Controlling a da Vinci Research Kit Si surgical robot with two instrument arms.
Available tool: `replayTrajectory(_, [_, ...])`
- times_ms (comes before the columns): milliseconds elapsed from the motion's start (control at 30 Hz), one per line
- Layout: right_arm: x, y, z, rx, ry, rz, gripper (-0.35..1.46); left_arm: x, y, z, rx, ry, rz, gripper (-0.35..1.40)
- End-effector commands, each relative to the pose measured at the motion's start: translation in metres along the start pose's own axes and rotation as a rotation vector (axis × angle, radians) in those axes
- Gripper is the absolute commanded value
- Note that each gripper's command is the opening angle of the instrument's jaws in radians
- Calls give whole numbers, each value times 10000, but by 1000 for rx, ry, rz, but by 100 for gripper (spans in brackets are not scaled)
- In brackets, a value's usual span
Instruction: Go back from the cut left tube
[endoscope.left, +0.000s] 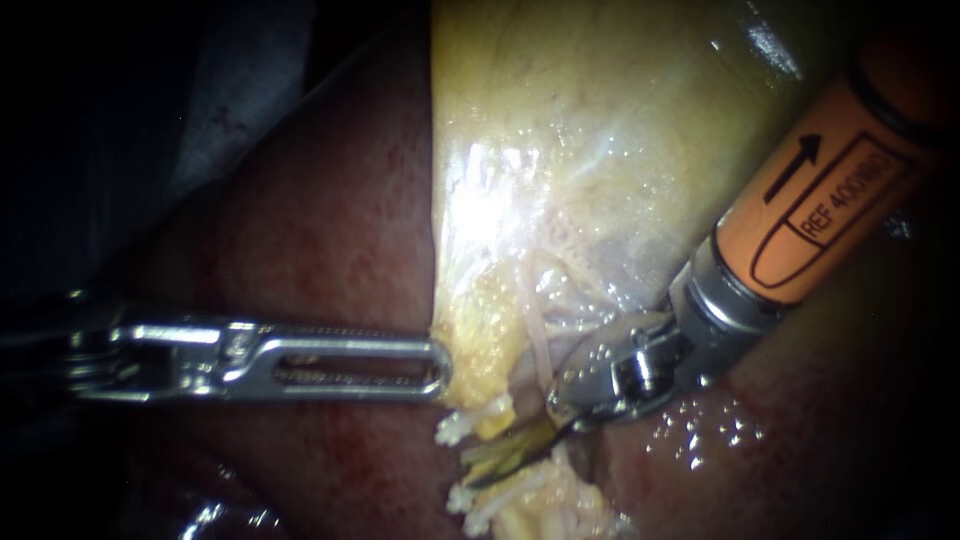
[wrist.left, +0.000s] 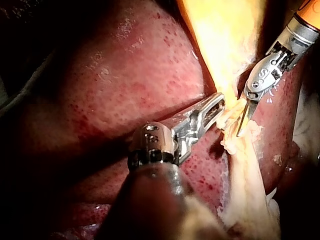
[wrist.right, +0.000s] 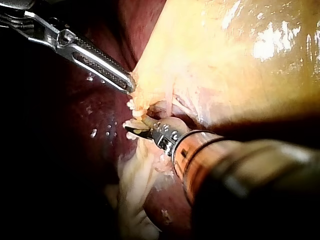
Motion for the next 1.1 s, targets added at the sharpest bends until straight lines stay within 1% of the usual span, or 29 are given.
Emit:
replayTrajectory(33, [0, 0, -1, 0, 0, -1, 47, 0, 0, 0, 0, 0, 0, -35])
replayTrajectory(333, [2, 0, -3, 1, 0, -12, 51, 0, 0, 0, 0, 0, 0, -35])
replayTrajectory(533, [4, -1, -11, -4, 6, -15, 54, 0, 0, -1, 1, 0, 0, -35])
replayTrajectory(733, [5, -8, -31, -16, 18, -17, 54, -1, 0, -1, 1, 1, 0, -35])
replayTrajectory(800, [4, -10, -42, -27, 26, -16, 54, -1, 0, -2, 1, 1, 0, -35])
replayTrajectory(900, [2, -13, -58, -69, 49, -17, 56, -1, 0, -2, 1, 1, 0, -35])
replayTrajectory(1100, [-2, -18, -90, -90, 65, -21, 57, -2, 1, -2, 2, 1, 0, -35])
